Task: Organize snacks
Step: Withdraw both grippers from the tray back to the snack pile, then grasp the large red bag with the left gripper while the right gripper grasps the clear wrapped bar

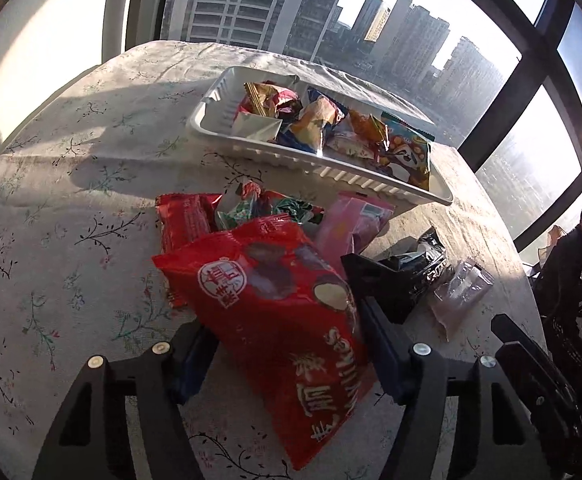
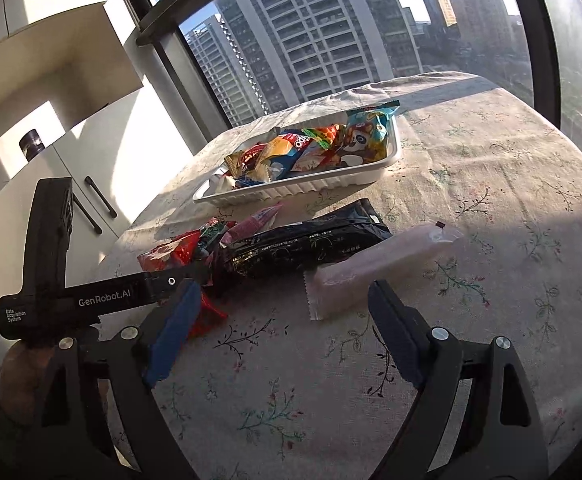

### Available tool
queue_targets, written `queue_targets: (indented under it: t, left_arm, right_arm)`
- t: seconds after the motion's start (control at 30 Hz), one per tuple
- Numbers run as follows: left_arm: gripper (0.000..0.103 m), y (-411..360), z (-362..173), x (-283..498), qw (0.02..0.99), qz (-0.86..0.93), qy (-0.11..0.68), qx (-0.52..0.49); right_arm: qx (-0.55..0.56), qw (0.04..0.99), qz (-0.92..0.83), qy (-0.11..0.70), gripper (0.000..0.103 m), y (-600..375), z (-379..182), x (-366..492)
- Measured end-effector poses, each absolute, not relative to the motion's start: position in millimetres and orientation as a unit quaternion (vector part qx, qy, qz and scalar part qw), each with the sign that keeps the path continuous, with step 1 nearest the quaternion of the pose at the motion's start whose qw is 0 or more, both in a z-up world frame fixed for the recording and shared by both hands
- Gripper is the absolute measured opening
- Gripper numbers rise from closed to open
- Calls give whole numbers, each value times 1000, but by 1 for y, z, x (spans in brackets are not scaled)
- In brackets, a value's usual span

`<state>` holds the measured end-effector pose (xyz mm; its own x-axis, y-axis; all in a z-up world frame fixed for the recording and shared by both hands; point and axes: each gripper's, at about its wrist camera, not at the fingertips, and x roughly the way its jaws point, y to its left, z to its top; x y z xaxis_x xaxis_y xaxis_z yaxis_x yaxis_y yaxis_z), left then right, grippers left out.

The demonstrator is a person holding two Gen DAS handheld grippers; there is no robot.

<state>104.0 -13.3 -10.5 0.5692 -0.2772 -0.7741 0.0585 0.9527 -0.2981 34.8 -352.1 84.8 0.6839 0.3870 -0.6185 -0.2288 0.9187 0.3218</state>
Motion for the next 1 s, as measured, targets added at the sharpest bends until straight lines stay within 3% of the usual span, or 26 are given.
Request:
queue_targets:
  t: [0.07, 0.37, 1.0]
  left_arm:
    - [60, -13, -11, 105, 877, -101, 455, -118]
    - [45, -17, -7, 92, 879, -130, 455, -60]
    - [43, 74, 7, 31, 889, -139, 435, -3]
  right_arm:
    - [117, 908, 168, 365, 85, -354, 84, 37]
    - [117, 905, 163, 374, 85, -353, 80, 42]
    - [194, 869, 119, 438, 83, -387, 69, 65]
